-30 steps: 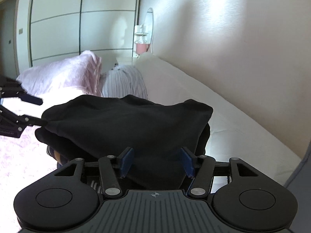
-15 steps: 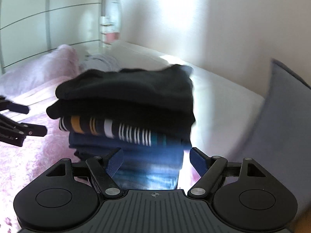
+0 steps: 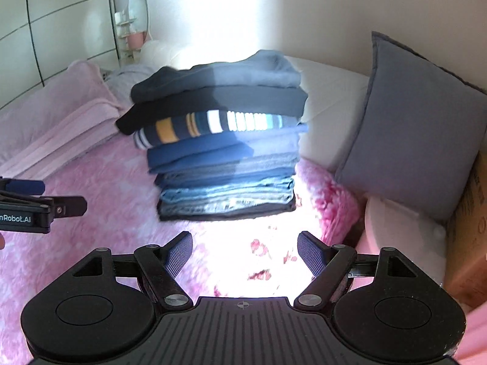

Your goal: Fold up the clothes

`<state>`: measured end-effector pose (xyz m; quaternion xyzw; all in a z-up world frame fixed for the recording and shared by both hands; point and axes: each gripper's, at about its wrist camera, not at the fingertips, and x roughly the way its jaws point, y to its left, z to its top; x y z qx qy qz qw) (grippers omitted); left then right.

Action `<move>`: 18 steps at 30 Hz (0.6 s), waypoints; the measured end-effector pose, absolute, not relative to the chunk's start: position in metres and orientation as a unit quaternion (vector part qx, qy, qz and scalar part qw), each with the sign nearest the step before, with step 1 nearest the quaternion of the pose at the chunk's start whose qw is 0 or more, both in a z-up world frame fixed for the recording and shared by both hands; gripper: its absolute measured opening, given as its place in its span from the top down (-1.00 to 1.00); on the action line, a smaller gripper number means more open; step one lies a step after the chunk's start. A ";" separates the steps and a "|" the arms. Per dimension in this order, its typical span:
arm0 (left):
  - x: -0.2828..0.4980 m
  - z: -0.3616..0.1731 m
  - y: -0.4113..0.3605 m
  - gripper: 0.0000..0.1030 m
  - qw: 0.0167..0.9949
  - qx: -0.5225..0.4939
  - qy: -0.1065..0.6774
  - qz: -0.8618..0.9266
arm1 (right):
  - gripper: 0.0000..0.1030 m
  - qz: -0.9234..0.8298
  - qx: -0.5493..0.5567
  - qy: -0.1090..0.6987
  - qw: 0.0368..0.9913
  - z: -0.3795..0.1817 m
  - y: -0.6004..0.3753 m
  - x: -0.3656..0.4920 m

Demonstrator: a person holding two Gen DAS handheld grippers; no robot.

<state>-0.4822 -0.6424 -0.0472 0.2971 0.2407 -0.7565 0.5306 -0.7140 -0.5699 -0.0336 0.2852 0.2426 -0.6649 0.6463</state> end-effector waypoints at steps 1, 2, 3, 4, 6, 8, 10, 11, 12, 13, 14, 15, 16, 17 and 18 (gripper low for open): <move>-0.482 -0.047 -0.642 -0.89 0.534 0.296 0.245 -0.754 | -0.53 -0.664 0.283 0.246 0.647 -0.032 -0.568 -0.711; -0.482 -0.046 -0.642 -0.88 0.536 0.294 0.249 -0.751 | -0.53 -0.663 0.280 0.248 0.648 -0.030 -0.566 -0.709; -0.482 -0.045 -0.641 -0.88 0.539 0.292 0.253 -0.748 | -0.53 -0.663 0.277 0.251 0.649 -0.029 -0.565 -0.708; -0.482 -0.044 -0.641 -0.88 0.542 0.291 0.256 -0.746 | -0.53 -0.663 0.275 0.254 0.649 -0.027 -0.564 -0.708; -0.484 -0.040 -0.640 -0.87 0.544 0.292 0.258 -0.743 | -0.53 -0.664 0.277 0.258 0.645 -0.025 -0.565 -0.709; -0.488 -0.038 -0.637 -0.87 0.543 0.293 0.250 -0.746 | -0.53 -0.667 0.279 0.259 0.641 -0.024 -0.565 -0.710; -0.492 -0.036 -0.635 -0.87 0.542 0.294 0.247 -0.748 | -0.53 -0.669 0.280 0.260 0.637 -0.023 -0.564 -0.711; -0.493 -0.036 -0.635 -0.87 0.540 0.293 0.249 -0.748 | -0.53 -0.670 0.281 0.260 0.636 -0.023 -0.564 -0.712; -0.494 -0.035 -0.634 -0.87 0.539 0.293 0.252 -0.749 | -0.53 -0.671 0.282 0.260 0.634 -0.023 -0.564 -0.712; -0.495 -0.035 -0.633 -0.87 0.538 0.293 0.251 -0.750 | -0.53 -0.672 0.283 0.260 0.633 -0.022 -0.564 -0.713; -0.496 -0.034 -0.633 -0.87 0.538 0.294 0.249 -0.750 | -0.53 -0.673 0.284 0.260 0.631 -0.022 -0.563 -0.713; -0.497 -0.033 -0.632 -0.87 0.537 0.295 0.246 -0.751 | -0.53 -0.675 0.284 0.261 0.629 -0.021 -0.563 -0.714; -0.497 -0.033 -0.632 -0.87 0.536 0.295 0.248 -0.751 | -0.53 -0.676 0.285 0.261 0.628 -0.021 -0.563 -0.715; -0.497 -0.033 -0.632 -0.87 0.535 0.295 0.249 -0.752 | -0.53 -0.677 0.286 0.261 0.626 -0.021 -0.563 -0.715; -0.498 -0.033 -0.633 -0.87 0.534 0.295 0.251 -0.752 | -0.53 -0.677 0.287 0.262 0.625 -0.020 -0.563 -0.714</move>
